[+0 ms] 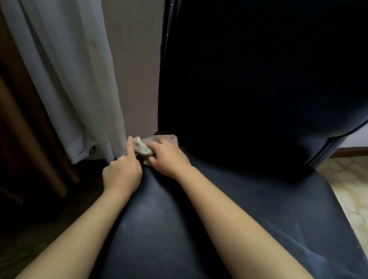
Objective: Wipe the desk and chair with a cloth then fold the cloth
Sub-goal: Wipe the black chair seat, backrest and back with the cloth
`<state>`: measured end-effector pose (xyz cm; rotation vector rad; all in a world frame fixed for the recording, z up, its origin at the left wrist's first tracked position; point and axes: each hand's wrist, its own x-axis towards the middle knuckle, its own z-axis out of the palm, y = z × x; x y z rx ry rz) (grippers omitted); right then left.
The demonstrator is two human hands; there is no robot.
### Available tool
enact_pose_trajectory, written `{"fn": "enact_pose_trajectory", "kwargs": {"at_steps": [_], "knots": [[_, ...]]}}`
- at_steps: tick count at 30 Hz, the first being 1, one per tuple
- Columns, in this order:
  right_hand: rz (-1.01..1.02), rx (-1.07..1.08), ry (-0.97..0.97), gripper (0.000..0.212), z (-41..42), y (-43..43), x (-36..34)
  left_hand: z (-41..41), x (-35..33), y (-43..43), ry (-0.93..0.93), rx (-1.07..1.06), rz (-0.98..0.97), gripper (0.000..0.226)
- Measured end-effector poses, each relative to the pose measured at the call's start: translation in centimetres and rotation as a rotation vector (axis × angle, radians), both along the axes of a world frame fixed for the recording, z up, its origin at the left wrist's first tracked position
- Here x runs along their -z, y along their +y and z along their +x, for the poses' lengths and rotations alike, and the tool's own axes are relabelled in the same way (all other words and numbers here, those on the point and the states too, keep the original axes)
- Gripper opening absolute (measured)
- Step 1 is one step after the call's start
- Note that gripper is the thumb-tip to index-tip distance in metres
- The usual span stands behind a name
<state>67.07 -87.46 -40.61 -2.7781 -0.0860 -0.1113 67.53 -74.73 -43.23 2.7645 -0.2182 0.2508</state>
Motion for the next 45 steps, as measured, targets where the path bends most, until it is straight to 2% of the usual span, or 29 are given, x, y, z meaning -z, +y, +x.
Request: {"fn": "enact_pose_trajectory", "kwargs": {"at_steps": [3,9,14,18,24,27,29,32,35,37,39,42,45], "knots": [[-0.011,0.079,0.023,0.041,-2.7,-5.9,0.1,0.0,-0.2,-0.1,0.035,-0.012,0.017,0.057],[-0.041,0.554,0.037,0.043,-11.6,-21.8,0.6,0.0,-0.2,-0.2,0.014,0.038,0.013,0.034],[-0.039,0.693,0.027,0.047,-15.8,-24.7,1.3,1.2,-0.2,-0.4,0.036,0.07,0.043,0.035],[-0.032,0.632,0.045,0.048,-17.7,-22.4,1.3,2.6,-0.3,-1.2,0.036,0.158,0.102,0.034],[0.021,0.345,0.07,0.05,-23.7,-15.2,1.0,4.0,-2.3,-3.4,0.023,0.265,0.262,0.023],[0.049,0.315,0.077,0.041,-24.0,-14.2,0.3,2.9,-4.0,-3.9,-0.058,0.247,0.178,0.019],[0.061,0.298,0.062,0.046,-22.2,-14.0,-0.1,1.3,-5.0,-3.3,-0.055,0.202,0.079,0.025],[0.066,0.277,0.054,0.054,-16.7,-13.7,-0.5,-0.5,-5.3,0.4,0.029,0.139,0.042,0.033],[-0.007,0.279,-0.035,0.04,-10.5,-13.6,-1.2,-1.8,-3.5,6.4,0.128,0.056,0.105,0.038],[-0.054,0.335,-0.028,0.039,-7.3,-13.7,-1.7,-3.0,-1.5,10.1,0.22,-0.054,0.127,0.046],[-0.077,0.359,-0.005,0.035,-5.2,-13.3,-1.7,-4.9,0.3,12.3,0.325,-0.164,0.044,0.054],[-0.142,0.255,-0.026,0.022,-5.5,-13.5,-1.7,-6.9,1.7,12.1,0.358,-0.266,-0.223,0.056],[-0.202,0.15,-0.006,0.034,-9.1,-15.4,-1.7,-7.4,1.9,10.6,0.275,-0.313,-0.297,0.052]]}}
